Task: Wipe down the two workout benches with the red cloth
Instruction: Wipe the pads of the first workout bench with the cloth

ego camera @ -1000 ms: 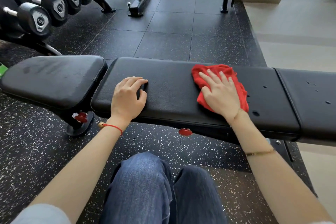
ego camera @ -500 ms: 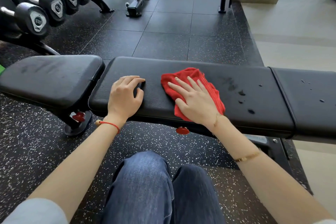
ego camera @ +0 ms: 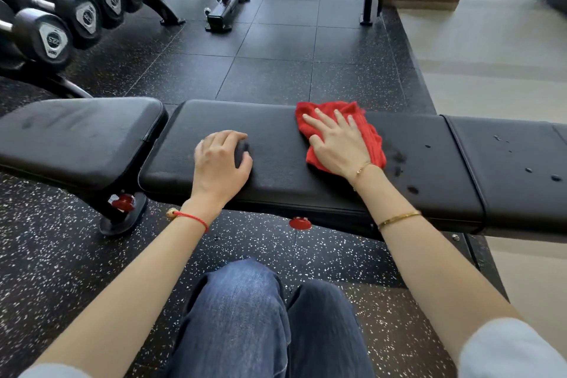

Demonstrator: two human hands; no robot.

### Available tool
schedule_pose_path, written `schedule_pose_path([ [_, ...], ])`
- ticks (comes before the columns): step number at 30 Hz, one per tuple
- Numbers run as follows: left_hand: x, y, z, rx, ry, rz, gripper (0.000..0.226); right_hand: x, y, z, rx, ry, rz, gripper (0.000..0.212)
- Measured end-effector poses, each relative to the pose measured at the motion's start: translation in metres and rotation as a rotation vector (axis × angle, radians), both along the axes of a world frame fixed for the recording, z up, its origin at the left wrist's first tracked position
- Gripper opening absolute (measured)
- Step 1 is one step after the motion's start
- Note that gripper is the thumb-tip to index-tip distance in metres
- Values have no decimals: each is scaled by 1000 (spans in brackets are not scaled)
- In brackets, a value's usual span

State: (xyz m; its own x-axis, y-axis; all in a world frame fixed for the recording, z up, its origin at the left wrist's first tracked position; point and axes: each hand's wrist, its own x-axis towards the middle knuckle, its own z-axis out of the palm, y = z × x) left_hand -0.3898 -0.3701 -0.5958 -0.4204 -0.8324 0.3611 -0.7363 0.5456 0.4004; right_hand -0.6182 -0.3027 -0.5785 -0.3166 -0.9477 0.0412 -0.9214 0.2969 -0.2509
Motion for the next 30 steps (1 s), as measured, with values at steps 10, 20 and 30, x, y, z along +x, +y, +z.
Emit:
schedule_pose_path([
  [10, -55, 28, -4, -21, 10, -112, 29, 6, 99, -4, -56, 19, 37, 61],
  [20, -56, 33, -4, -45, -58, -108, 32, -33, 33, 3, 43, -7, -119, 52],
  [30, -52, 29, -6, -34, -10, -116, 32, 7, 93, -2, -42, 8, 63, 57],
])
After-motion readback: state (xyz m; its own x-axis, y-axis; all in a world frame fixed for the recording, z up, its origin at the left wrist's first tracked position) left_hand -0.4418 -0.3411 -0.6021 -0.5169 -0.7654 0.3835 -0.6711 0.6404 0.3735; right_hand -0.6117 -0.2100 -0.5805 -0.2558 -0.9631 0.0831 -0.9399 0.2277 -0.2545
